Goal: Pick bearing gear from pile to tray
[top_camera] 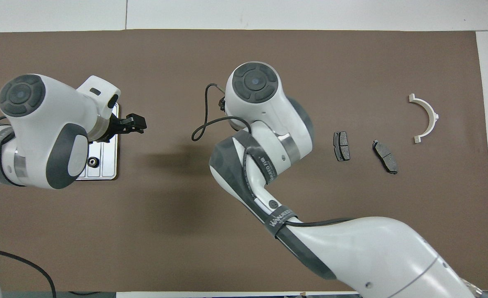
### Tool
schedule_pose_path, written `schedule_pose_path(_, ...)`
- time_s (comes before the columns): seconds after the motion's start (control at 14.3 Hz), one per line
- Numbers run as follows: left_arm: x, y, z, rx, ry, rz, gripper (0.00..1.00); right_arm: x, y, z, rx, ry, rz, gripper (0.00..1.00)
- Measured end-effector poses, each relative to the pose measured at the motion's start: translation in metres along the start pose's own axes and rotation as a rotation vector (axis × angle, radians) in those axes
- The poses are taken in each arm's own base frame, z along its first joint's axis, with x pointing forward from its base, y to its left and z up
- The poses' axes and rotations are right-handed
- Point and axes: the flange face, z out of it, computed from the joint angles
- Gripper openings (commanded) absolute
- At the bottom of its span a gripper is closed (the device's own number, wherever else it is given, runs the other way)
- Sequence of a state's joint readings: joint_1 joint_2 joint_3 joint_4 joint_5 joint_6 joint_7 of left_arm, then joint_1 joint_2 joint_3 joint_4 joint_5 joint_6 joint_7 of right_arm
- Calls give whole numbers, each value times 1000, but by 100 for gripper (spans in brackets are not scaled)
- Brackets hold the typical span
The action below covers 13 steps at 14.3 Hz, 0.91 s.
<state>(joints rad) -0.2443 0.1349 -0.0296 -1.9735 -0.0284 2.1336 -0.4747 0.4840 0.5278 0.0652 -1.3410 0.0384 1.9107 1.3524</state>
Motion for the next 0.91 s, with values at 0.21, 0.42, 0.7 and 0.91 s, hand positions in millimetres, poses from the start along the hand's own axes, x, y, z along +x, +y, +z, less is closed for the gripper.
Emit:
schedule_pose_path(0.21,-43,84,31,-3,-4,-46,91,61,39,-83,20,6,-252,100)
schedule_pose_path(0.42,-84,147,85,12,-19,-71,88,147,102,-143,16,28,-565,100)
schedule_pose_path(0.7,-99,172,114,40,-24,-97,77,221,169,-182,-17,58,-859,100)
schedule_pose_path(0.91,-95,173,111,28,-11,-115,72,213,178,-201,-40,78,-901,100)
